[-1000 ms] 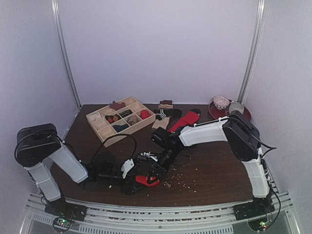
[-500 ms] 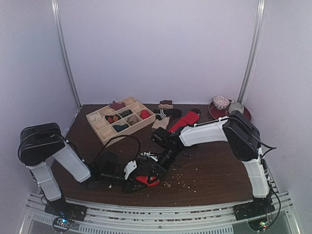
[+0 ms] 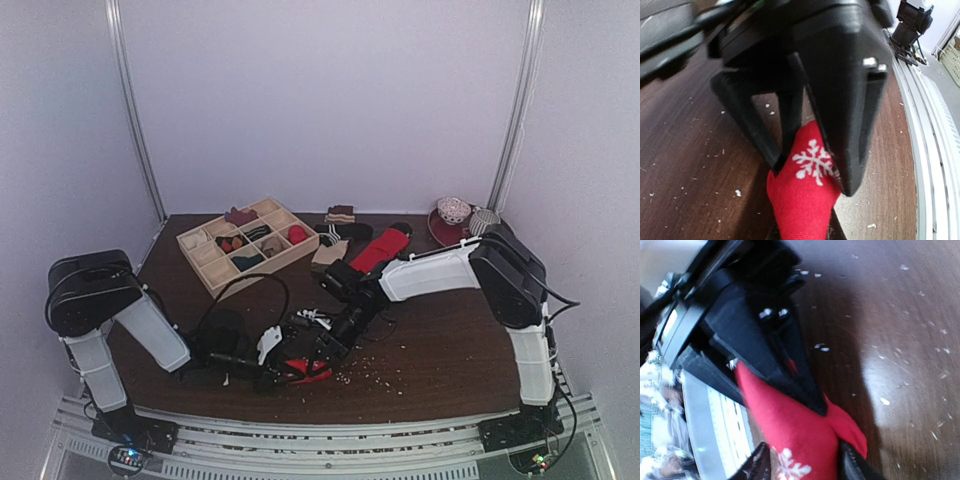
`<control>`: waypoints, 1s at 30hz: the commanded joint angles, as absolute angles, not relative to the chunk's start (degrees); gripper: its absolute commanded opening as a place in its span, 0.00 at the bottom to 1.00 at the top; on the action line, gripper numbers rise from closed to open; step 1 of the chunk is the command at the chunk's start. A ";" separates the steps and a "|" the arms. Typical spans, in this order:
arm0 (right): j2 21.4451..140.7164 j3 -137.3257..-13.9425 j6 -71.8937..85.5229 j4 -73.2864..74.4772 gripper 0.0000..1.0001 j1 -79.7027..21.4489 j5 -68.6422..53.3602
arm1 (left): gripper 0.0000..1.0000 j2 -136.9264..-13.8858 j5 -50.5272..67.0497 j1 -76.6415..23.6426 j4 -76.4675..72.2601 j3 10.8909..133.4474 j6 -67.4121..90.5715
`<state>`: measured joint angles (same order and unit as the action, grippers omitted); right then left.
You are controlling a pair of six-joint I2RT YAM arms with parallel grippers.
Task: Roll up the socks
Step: Pick up the sock from the center of the board, then move the storage box to the center of the board.
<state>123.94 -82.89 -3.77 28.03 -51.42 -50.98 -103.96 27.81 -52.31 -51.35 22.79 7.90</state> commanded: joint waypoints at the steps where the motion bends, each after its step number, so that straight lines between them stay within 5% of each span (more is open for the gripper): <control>1: 120.21 -74.75 2.15 23.81 0.53 -49.36 -37.22 | 0.00 -103.98 23.50 -49.24 -49.73 21.36 10.86; 3: 113.47 -71.48 5.15 16.50 0.66 -47.78 -37.34 | 0.00 -102.40 22.21 -48.87 -48.54 21.69 11.33; 4: 109.69 -69.73 6.62 12.83 0.94 -47.02 -37.47 | 0.00 -101.51 21.72 -48.65 -47.84 21.97 11.40; 5: 106.11 -67.70 8.22 9.27 0.99 -46.15 -37.36 | 0.00 -100.58 21.29 -48.51 -47.04 22.32 11.42; 16: 83.49 -49.75 15.50 -5.31 1.00 -41.76 -31.39 | 0.00 -89.47 18.36 -36.48 -31.54 34.47 6.59; 30: 78.88 -42.49 15.67 -13.16 1.00 -37.82 -31.59 | 0.00 -87.86 14.08 -13.26 -25.43 47.48 -1.04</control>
<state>79.81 -43.42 15.46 -8.97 -38.68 -31.27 -87.81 17.17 -18.59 -25.65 44.40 3.38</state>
